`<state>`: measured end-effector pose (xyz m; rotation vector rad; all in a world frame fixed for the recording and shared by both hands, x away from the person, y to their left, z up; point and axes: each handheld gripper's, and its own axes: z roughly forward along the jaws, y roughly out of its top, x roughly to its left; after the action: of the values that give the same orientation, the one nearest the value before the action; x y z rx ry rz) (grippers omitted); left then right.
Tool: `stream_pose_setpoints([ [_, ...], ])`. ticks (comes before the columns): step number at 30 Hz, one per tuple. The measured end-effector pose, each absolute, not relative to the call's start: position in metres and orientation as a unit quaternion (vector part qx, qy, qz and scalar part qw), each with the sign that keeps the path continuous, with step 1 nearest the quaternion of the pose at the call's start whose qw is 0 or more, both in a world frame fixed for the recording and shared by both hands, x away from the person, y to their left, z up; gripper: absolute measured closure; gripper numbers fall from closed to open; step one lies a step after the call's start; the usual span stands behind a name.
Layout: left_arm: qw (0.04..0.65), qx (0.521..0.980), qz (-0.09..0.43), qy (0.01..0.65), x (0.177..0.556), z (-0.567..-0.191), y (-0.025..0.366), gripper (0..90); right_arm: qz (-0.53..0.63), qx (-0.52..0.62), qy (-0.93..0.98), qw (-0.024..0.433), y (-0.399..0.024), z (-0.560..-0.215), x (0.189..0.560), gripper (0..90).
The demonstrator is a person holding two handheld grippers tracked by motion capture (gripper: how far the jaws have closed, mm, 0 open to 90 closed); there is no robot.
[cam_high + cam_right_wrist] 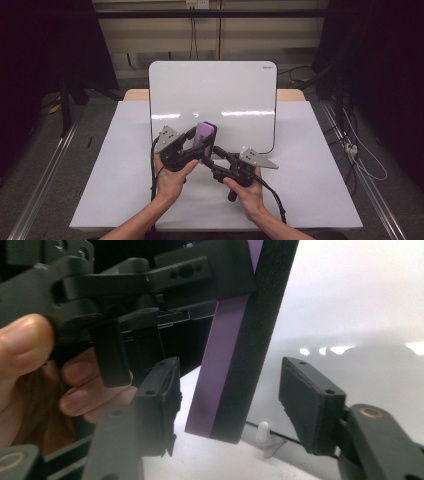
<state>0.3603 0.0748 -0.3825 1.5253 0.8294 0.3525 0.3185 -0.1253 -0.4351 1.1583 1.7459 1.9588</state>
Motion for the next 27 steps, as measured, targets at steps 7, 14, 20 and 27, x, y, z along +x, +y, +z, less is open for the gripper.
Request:
stream_pose_setpoints([
  [7, 0.627, 0.670, 0.153, 0.366, 0.360, -0.389, 0.073, 41.1, 0.677, 0.415, 0.594, 0.128, -0.122, -0.442, 0.321, 58.2],
  [14, 0.633, 0.662, 0.148, 0.372, 0.360, -0.391, 0.073, 41.1, 0.680, 0.413, 0.591, 0.132, -0.123, -0.443, 0.321, 58.6],
  [20, 0.634, 0.664, 0.147, 0.367, 0.360, -0.392, 0.071, 41.1, 0.678, 0.414, 0.592, 0.134, -0.125, -0.443, 0.321, 60.7],
  [27, 0.628, 0.673, 0.149, 0.361, 0.360, -0.394, 0.069, 40.9, 0.666, 0.409, 0.606, 0.147, -0.130, -0.445, 0.322, 63.5],
])
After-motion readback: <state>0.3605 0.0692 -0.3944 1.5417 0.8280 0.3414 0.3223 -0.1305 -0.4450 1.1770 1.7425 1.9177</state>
